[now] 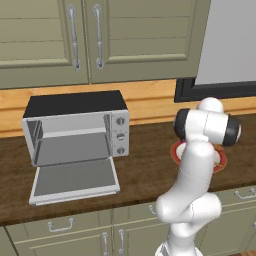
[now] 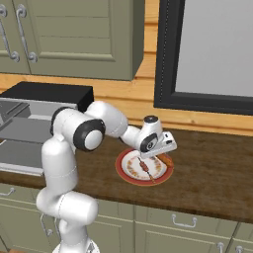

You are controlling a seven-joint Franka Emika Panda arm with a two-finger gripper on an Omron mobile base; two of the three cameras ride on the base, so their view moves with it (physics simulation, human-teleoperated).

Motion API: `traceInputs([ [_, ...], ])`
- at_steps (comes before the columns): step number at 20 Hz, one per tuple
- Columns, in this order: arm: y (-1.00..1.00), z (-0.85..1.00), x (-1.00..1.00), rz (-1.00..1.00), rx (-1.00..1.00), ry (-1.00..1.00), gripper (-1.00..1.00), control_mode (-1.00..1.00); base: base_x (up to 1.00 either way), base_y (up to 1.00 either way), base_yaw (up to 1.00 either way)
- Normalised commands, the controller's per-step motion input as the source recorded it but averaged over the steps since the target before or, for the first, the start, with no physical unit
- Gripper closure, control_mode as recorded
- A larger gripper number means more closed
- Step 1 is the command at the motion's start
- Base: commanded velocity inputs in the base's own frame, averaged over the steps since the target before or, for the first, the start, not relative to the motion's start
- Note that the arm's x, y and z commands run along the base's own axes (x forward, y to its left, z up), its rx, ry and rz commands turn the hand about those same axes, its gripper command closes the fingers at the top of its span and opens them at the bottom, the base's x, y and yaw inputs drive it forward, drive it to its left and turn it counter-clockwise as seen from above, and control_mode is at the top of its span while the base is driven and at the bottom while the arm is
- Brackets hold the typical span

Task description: Pick up the kebab skewer and baguette bread, and place them inside the toaster oven. Close the toaster oven door and start by setting the timer.

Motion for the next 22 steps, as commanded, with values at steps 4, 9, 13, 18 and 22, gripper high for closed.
traceInputs([
  [4,0.02,0.60,-0.32,0.25,0.00,0.00,1.00,-1.00,0.00,0.00,0.00],
  [9,0.44,1.00,-0.62,0.34,0.00,0.00,1.00,-1.00,0.00,0.00,0.00],
  [13,1.00,0.99,-0.62,0.34,-0.03,0.00,1.00,-1.00,0.00,0.00,0.00],
  [18,1.00,0.82,-0.46,0.16,-0.09,0.00,1.00,-1.00,0.00,0.00,0.00],
  [22,1.00,0.54,-0.54,0.04,-0.08,-0.02,1.00,-1.00,0.00,0.00,0.00],
])
